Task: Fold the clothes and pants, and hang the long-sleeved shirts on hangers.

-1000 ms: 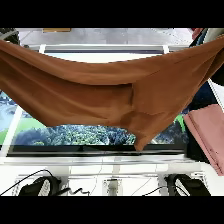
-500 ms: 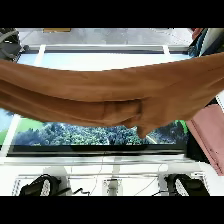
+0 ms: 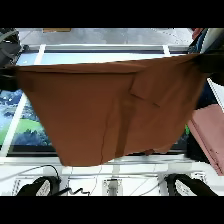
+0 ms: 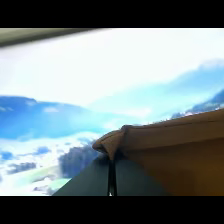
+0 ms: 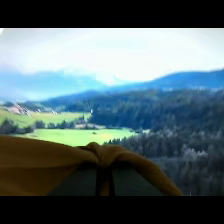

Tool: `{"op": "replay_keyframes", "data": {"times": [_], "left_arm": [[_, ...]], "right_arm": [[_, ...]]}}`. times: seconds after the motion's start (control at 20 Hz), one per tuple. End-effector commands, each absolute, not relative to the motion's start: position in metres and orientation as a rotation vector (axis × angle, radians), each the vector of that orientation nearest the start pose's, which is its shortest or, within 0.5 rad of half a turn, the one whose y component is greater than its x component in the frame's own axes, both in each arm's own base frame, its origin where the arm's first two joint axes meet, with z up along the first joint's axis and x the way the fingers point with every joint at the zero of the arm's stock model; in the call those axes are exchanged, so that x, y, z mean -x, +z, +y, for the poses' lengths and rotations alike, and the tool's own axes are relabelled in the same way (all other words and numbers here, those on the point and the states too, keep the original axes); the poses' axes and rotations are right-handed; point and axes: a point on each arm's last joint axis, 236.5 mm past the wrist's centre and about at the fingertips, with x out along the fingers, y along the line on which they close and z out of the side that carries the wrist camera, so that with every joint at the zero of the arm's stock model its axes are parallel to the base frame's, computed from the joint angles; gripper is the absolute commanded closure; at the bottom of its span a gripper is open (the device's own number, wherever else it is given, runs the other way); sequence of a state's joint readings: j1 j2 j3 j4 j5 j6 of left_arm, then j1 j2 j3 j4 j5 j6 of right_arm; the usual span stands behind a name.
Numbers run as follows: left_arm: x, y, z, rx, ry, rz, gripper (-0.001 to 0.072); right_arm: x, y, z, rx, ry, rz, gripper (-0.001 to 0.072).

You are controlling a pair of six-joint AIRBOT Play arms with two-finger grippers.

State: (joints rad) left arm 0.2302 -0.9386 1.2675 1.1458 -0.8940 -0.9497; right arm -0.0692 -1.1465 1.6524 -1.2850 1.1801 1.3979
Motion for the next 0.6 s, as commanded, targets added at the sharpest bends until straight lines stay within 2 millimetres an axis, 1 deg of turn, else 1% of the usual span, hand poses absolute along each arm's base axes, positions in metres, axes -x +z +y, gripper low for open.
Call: {"op": "replay_keyframes", "data": {"times": [0.0,0.05,0.1,0.15,0.25,0.3,0.35,0.4,0.45,0.5,0.55], "left_arm": [[-0.493,0.149,0.01,-0.175,-0.207,0.561,0.0698],[-0.515,0.14,0.008,-0.179,-0.183,0.521,0.0698],[-0.534,0.139,0.006,-0.187,-0.152,0.462,0.0698],[-0.552,0.145,0.006,-0.197,-0.11,0.382,0.0698],[-0.575,0.166,0.006,-0.214,-0.037,0.227,0.0698],[-0.582,0.172,0.004,-0.218,-0.015,0.177,0.0698],[-0.586,0.171,0.001,-0.221,-0.007,0.156,0.0698],[-0.589,0.162,-0.003,-0.222,-0.014,0.168,0.0698],[-0.592,0.148,-0.007,-0.222,-0.026,0.197,0.0697],[-0.593,0.131,-0.009,-0.221,-0.043,0.24,0.0697],[-0.593,0.11,-0.014,-0.218,-0.067,0.297,0.0697]], "right_arm": [[-0.509,0.177,0.04,-0.068,0.203,0.747,0.069],[-0.53,0.163,0.045,-0.069,0.202,0.725,0.0689],[-0.548,0.156,0.051,-0.071,0.198,0.683,0.069],[-0.565,0.154,0.054,-0.072,0.192,0.634,0.0689],[-0.592,0.157,0.056,-0.075,0.172,0.525,0.0689],[-0.602,0.157,0.054,-0.08,0.159,0.489,0.0689],[-0.607,0.152,0.053,-0.081,0.153,0.482,0.0689],[-0.611,0.141,0.052,-0.078,0.15,0.498,0.0689],[-0.612,0.128,0.052,-0.077,0.149,0.524,0.069],[-0.614,0.111,0.052,-0.072,0.15,0.558,0.0689],[-0.615,0.095,0.052,-0.073,0.151,0.593,0.0689]]}}
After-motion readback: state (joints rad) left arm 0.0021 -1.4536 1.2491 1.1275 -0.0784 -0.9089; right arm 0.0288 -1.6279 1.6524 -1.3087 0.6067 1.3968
